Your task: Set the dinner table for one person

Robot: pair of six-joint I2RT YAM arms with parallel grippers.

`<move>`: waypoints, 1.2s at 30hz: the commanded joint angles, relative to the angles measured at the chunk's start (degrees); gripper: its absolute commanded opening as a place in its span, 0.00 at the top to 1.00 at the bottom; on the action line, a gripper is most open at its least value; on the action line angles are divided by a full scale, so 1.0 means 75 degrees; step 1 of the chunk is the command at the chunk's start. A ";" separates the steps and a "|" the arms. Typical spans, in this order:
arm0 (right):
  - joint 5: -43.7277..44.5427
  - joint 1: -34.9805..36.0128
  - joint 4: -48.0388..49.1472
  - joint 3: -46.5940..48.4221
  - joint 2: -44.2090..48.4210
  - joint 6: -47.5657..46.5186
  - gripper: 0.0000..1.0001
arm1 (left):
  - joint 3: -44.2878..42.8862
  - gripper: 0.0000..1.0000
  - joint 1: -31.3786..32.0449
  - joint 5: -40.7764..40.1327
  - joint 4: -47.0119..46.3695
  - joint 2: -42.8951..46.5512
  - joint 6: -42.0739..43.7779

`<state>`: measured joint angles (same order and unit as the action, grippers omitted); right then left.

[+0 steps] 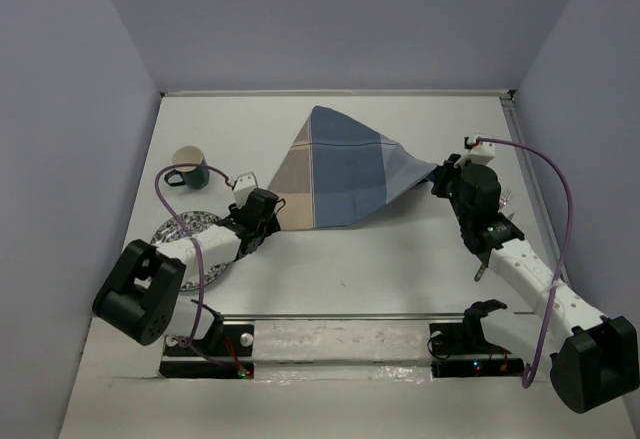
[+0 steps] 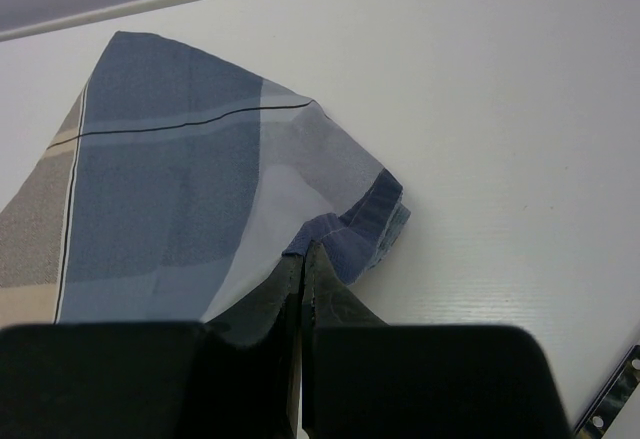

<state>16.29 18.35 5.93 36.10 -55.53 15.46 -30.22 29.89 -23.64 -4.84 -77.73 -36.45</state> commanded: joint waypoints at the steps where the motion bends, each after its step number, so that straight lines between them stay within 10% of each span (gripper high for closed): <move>1: 0.0124 -0.0044 0.0275 0.0203 0.0114 0.0083 1.00 | -0.0493 0.41 0.0011 -0.0352 0.0036 -0.0298 0.0090; 14: 0.0241 -0.0044 0.0275 0.0168 0.0267 0.0071 1.00 | -0.0752 1.00 0.0011 -0.0118 0.0071 -0.0803 0.0312; 26: 0.0253 -0.0044 -0.0791 0.1173 0.1074 0.0024 1.00 | -0.3477 1.00 0.0034 0.0492 0.0938 0.2336 0.1214; 36: 0.0721 -0.0044 -0.2360 0.4700 0.1651 -0.0760 1.00 | -0.6903 1.00 -0.0001 0.0761 0.1302 0.3006 0.1847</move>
<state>18.63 18.35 -10.13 62.70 -42.37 13.30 -75.42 30.02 -19.25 4.23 -54.33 -25.54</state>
